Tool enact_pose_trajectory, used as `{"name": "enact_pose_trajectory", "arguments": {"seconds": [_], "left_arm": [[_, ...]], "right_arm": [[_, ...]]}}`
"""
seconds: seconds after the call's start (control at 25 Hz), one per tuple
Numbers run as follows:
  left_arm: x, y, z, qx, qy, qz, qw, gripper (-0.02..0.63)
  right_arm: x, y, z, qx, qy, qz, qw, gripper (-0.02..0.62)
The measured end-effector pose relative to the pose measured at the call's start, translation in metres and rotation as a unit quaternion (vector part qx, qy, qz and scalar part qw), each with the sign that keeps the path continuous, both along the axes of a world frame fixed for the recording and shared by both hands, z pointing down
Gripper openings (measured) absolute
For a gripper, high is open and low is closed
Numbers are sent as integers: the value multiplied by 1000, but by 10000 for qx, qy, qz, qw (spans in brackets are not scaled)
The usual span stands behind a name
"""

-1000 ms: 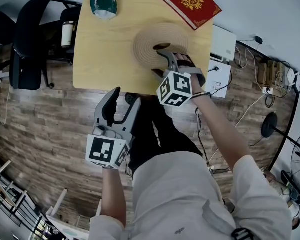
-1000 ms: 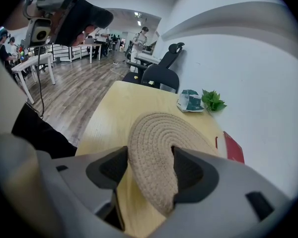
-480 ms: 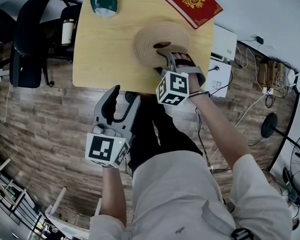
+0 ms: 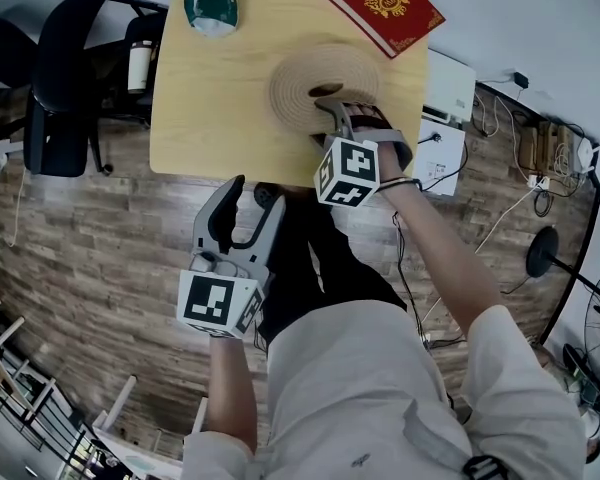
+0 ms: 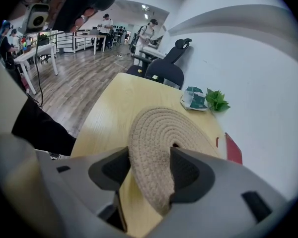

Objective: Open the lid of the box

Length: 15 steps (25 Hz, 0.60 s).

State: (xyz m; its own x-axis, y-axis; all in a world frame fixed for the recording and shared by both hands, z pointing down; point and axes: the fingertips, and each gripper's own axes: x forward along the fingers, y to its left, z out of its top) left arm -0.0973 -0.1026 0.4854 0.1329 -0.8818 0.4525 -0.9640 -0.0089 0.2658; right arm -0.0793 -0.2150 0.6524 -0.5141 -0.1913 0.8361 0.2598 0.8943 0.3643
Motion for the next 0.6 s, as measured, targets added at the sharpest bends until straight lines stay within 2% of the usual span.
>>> {"name": "enact_pose_trajectory", "arguments": {"seconds": [0.2,0.36,0.6], "left_arm": [[-3,6,-6,14,-37,-60,10000,212],[-5,8,-8,-11,-264,-87,9996,212],[-3,10,-9,-23,-251,-127,9996,212]], "right_arm": [[1,1,-1,-244,77,21,9997,244],[0,1,-4,-311,29,44,9995,242],[-1,1,-10,-642,-31,70,9979,247]]}}
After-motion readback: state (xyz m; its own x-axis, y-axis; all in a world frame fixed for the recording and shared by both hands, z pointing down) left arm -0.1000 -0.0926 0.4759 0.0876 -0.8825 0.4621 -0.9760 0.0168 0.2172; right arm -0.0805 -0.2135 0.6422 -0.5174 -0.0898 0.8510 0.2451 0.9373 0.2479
